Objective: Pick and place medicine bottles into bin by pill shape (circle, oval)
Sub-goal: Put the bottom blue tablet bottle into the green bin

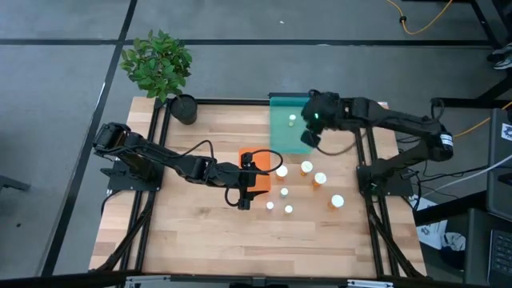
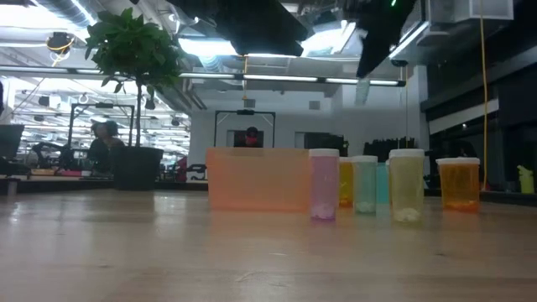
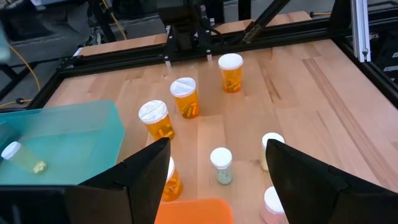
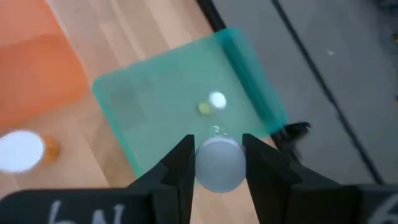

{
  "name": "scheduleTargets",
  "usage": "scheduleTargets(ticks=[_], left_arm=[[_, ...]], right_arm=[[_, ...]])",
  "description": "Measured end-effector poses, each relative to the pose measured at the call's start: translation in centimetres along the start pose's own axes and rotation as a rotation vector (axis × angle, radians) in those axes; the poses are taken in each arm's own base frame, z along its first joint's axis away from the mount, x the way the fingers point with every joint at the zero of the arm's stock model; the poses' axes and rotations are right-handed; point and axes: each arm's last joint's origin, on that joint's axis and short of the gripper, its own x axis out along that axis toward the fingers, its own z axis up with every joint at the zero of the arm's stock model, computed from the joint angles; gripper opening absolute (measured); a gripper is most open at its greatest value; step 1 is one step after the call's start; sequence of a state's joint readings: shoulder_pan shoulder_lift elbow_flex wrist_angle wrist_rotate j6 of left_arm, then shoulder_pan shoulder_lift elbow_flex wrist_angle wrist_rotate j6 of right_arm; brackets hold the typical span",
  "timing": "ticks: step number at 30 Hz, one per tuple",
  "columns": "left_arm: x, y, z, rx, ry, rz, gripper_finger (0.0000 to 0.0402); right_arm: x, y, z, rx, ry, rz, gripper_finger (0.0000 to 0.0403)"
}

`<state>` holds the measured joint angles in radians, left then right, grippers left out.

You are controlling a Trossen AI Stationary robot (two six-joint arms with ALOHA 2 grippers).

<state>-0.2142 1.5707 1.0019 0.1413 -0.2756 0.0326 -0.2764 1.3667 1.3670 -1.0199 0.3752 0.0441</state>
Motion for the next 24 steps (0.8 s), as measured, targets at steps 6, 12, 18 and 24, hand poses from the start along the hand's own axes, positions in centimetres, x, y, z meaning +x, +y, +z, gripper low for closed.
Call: scheduleTargets(ticks=[6, 12, 18, 24], left_arm=[[0.0, 0.0, 0.0, 0.004, 0.001, 0.0, 0.0257], [0.0, 0.0, 0.0, 0.004, 0.0, 0.0, 0.0257], [0.0, 0.0, 0.0, 0.004, 0.0, 0.0, 0.0257], [0.0, 0.0, 0.0, 0.004, 0.0, 0.0, 0.0257]], right_arm=[[5.1, -2.0, -0.4, 0.01, -0.028, 0.165, 0.0117], [9.5, -3.6, -1.5, 0.077, 0.064, 0.147, 0.0117], [13.4, -3.8, -2.9, 0.099, 0.14, 0.218, 0.0117], [16.3, -3.2, -4.3, 0.102, 0.15, 0.221, 0.0117]])
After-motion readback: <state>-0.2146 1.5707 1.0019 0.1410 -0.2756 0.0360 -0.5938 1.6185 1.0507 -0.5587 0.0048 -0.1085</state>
